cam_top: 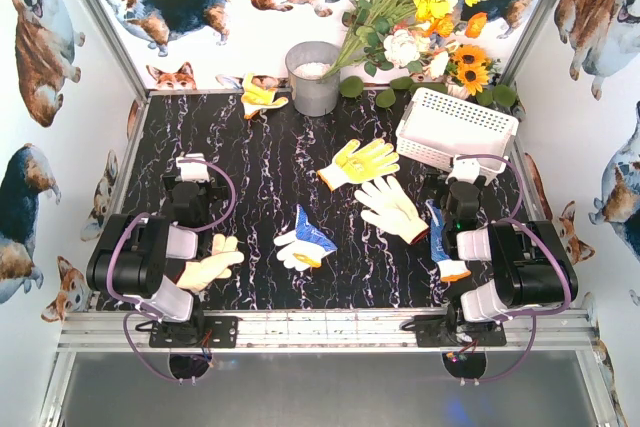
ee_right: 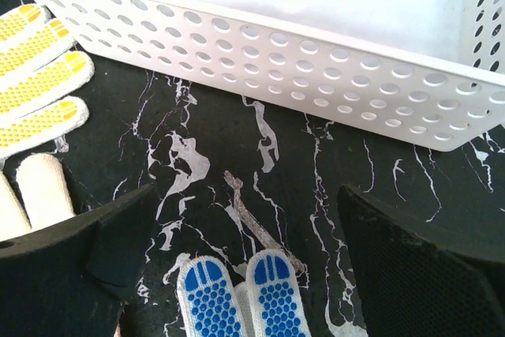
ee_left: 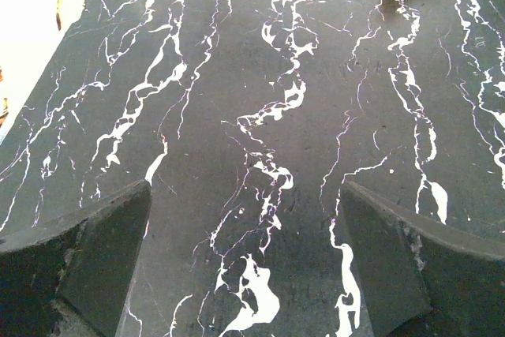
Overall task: Put the gloves into the storage basket
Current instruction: Pick up the glove from the center of the board.
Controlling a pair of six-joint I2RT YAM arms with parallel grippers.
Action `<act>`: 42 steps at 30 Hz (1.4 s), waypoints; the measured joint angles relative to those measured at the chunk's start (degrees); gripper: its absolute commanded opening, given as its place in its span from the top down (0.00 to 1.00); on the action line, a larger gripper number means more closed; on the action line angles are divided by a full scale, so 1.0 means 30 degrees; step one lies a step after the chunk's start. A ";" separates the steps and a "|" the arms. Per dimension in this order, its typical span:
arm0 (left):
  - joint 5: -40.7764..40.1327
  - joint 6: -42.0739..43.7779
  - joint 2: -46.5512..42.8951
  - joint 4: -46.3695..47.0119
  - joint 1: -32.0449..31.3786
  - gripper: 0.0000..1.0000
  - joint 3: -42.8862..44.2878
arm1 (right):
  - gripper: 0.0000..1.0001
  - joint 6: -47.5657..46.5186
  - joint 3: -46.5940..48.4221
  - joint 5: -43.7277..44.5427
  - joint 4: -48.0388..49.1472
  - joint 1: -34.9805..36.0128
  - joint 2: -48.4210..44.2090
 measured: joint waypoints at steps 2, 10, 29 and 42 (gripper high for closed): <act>0.0000 0.0000 0.0000 -0.0007 0.0007 0.00 0.0000 | 0.00 -0.0044 0.0000 -0.0138 -0.0007 0.0000 0.0000; 0.0015 0.0000 0.0000 -0.0015 0.0007 0.00 0.0007 | 0.00 -0.0306 0.0000 -0.0889 -0.0022 0.0000 0.0000; -0.1690 -0.4000 -0.9617 -0.9806 0.0022 0.00 0.2047 | 0.00 0.3089 0.3927 0.1231 -1.2655 -0.0153 -1.1395; 0.1231 -0.5872 -0.8495 -2.2571 -0.0576 0.00 1.1810 | 0.12 0.6171 0.9114 -0.6084 -2.4640 0.2324 -1.4695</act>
